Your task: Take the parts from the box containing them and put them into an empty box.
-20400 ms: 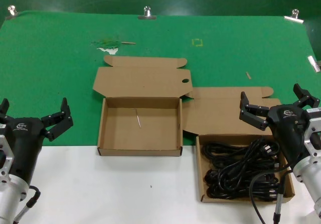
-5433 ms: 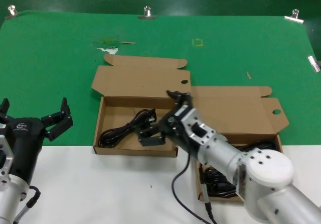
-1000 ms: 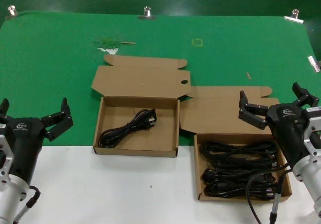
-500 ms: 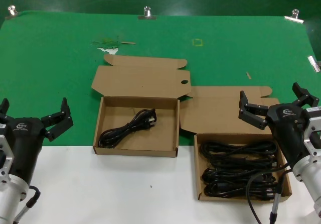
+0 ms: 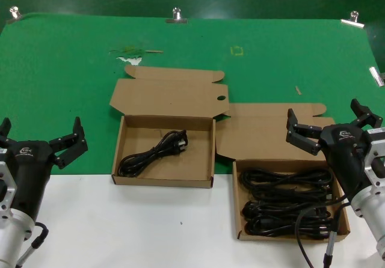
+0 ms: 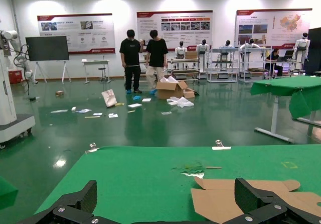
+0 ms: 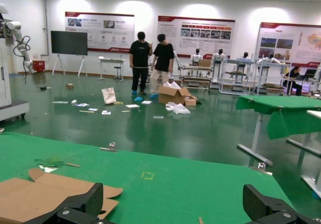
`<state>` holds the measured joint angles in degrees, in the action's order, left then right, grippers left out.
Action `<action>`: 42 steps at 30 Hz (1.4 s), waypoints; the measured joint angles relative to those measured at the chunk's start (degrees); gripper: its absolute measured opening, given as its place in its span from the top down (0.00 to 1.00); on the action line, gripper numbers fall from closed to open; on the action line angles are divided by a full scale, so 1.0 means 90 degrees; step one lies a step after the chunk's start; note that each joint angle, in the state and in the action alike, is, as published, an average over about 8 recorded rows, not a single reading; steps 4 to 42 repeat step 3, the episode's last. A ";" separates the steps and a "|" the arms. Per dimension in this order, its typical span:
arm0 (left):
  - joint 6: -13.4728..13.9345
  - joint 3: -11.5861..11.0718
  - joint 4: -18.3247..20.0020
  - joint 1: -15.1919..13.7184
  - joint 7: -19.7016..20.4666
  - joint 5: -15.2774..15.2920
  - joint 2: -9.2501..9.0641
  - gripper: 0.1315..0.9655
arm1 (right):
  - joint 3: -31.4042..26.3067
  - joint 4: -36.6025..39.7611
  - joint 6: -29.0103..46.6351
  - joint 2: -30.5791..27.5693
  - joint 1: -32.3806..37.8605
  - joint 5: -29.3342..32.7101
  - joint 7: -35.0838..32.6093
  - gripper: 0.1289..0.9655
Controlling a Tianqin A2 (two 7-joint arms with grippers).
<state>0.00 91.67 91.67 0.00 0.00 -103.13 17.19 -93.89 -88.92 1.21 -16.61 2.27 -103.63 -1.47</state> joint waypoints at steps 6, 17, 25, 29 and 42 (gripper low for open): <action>0.0000 0.0000 0.0000 0.0000 0.0000 0.0000 0.0000 0.00 | 0.0000 0.0000 0.0000 0.0000 0.0000 0.0000 0.0000 0.00; 0.0000 0.0000 0.0000 0.0000 0.0000 0.0000 0.0000 0.00 | 0.0000 0.0000 0.0000 0.0000 0.0000 0.0000 0.0000 0.00; 0.0000 0.0000 0.0000 0.0000 0.0000 0.0000 0.0000 0.00 | 0.0000 0.0000 0.0000 0.0000 0.0000 0.0000 0.0000 0.00; 0.0000 0.0000 0.0000 0.0000 0.0000 0.0000 0.0000 0.00 | 0.0000 0.0000 0.0000 0.0000 0.0000 0.0000 0.0000 0.00; 0.0000 0.0000 0.0000 0.0000 0.0000 0.0000 0.0000 0.00 | 0.0000 0.0000 0.0000 0.0000 0.0000 0.0000 0.0000 0.00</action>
